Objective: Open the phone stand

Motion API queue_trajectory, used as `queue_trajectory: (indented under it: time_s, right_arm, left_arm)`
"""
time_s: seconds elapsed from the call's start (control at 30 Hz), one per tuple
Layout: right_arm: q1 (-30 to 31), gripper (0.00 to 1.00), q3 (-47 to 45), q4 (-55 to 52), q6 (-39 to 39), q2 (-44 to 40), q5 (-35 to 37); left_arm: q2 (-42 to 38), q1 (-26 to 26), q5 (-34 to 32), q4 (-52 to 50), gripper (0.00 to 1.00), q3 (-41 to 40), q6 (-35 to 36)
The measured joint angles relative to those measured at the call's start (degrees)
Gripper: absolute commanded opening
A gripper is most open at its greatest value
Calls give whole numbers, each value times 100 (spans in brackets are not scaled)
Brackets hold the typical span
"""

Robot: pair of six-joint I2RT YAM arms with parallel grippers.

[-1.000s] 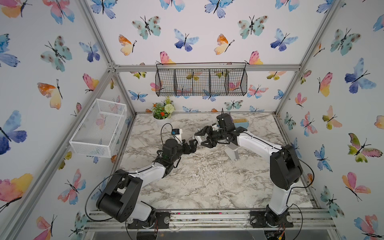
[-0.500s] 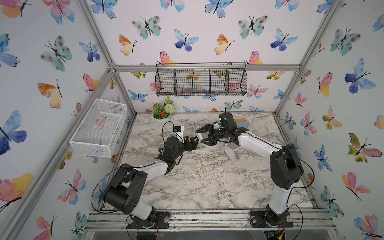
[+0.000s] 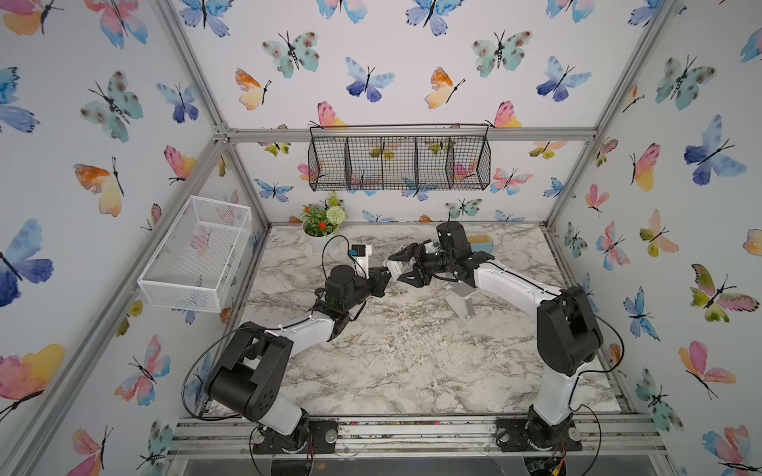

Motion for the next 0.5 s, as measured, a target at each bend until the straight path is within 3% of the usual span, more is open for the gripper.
queue_trajectory:
  time_s: [0.5]
  right_arm:
    - [4, 0, 181, -199, -17, 31, -85]
  left_arm:
    - [-90, 83, 24, -52, 0, 0, 63]
